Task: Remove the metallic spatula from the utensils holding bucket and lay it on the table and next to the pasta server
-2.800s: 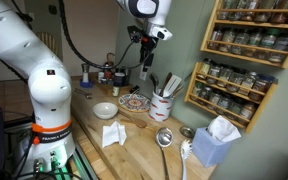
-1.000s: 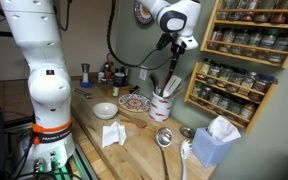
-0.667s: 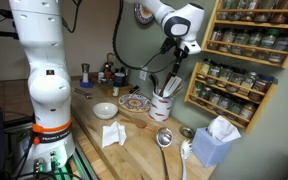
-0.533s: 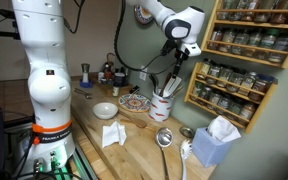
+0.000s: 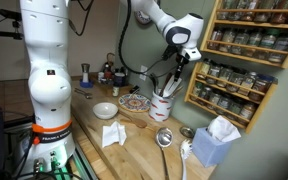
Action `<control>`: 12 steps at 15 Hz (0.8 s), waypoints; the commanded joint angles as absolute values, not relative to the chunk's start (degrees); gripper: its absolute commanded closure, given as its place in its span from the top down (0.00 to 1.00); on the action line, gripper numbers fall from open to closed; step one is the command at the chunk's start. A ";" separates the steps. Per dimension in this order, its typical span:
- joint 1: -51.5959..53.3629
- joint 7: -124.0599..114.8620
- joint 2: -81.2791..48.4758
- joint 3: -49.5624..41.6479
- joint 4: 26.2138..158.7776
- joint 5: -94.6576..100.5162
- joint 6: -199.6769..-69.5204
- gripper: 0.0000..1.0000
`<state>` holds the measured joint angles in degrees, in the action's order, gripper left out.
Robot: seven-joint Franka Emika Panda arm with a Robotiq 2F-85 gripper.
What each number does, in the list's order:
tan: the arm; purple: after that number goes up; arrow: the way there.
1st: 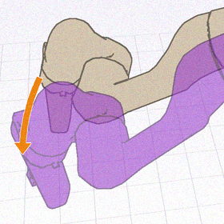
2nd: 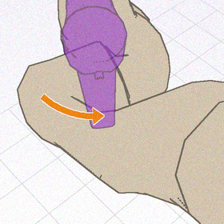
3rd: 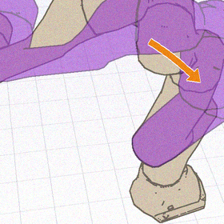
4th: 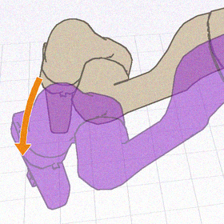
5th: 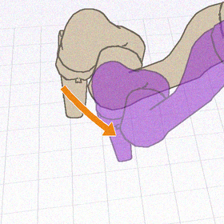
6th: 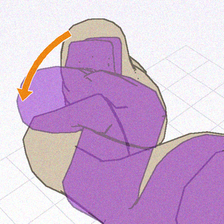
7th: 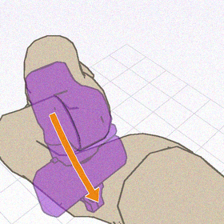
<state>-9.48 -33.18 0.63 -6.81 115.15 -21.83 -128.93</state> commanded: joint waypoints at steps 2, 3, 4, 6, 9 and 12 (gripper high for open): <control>-8.46 -34.96 -1.95 -6.98 113.30 -22.03 -129.53 0.44; -8.31 -35.14 -2.20 -6.97 113.18 -21.99 -129.63 0.29; -8.17 -35.32 -2.32 -6.95 113.13 -21.86 -129.59 0.20; -7.87 -35.85 -2.04 -6.88 113.36 -21.44 -128.99 0.07; -7.44 -37.47 -0.49 -6.78 114.18 -18.65 -127.15 0.00; -7.13 -40.38 2.30 -6.51 115.07 -15.14 -125.00 0.00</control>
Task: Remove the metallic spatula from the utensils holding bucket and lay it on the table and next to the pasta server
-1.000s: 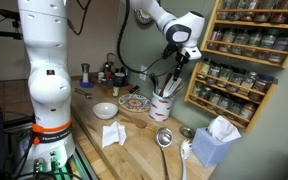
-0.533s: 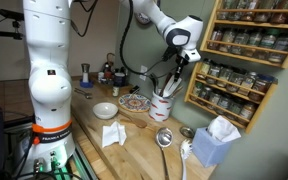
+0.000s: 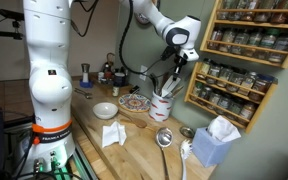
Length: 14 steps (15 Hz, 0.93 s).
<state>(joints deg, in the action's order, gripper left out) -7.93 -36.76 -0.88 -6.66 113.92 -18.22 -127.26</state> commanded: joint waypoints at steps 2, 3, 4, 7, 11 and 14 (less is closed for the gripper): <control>-6.88 -41.91 4.19 -6.03 115.24 -13.37 -124.19 0.01; -6.73 -42.60 5.13 -5.73 115.20 -12.79 -123.68 0.01; -6.63 -43.47 5.91 -5.44 115.04 -12.13 -123.28 0.01; -6.47 -47.03 8.68 -4.30 114.71 -9.66 -121.25 0.01; -6.81 -50.89 12.70 -3.13 115.09 -7.80 -121.42 0.01; -6.92 -52.22 15.25 -2.90 115.61 -8.76 -122.59 0.01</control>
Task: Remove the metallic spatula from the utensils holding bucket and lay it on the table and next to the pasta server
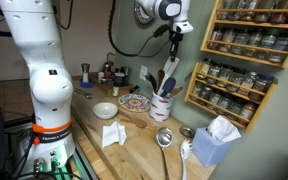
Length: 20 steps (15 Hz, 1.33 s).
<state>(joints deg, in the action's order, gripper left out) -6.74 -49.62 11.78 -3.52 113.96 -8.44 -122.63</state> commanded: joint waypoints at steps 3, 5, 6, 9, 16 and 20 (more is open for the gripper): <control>-7.19 -54.62 17.63 -2.33 115.75 -8.37 -123.22 0.01; -7.38 -56.03 19.26 -1.89 115.82 -8.17 -122.81 0.01; -7.62 -56.83 20.20 -1.58 115.94 -7.73 -122.86 0.01; -8.12 -59.01 23.23 -0.63 116.52 -6.95 -123.02 0.01; -9.37 -64.76 29.04 3.98 114.90 -0.69 -116.33 0.01; -10.01 -65.72 29.25 8.47 111.45 8.31 -108.90 0.01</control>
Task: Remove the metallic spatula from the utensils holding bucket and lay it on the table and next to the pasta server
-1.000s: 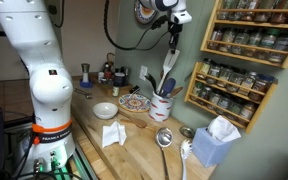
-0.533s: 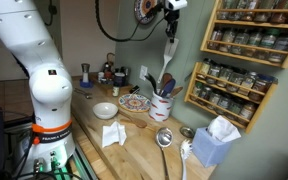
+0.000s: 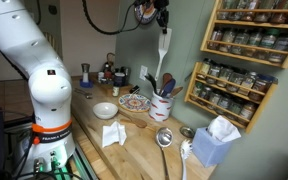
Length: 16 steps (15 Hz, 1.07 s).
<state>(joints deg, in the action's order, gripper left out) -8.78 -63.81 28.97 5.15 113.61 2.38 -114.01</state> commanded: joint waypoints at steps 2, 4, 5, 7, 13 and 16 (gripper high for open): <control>-10.02 -66.34 28.37 10.64 109.46 13.06 -105.87 0.01; -9.70 -66.86 27.29 11.99 107.59 16.67 -101.24 0.01; -9.48 -67.16 26.73 12.51 106.81 18.08 -98.85 0.01; -8.60 -66.64 24.91 12.85 104.72 18.58 -91.32 0.01; -7.20 -68.61 16.77 12.78 100.98 20.23 -74.09 0.01; -6.27 -69.80 13.08 11.69 100.94 22.01 -69.35 0.01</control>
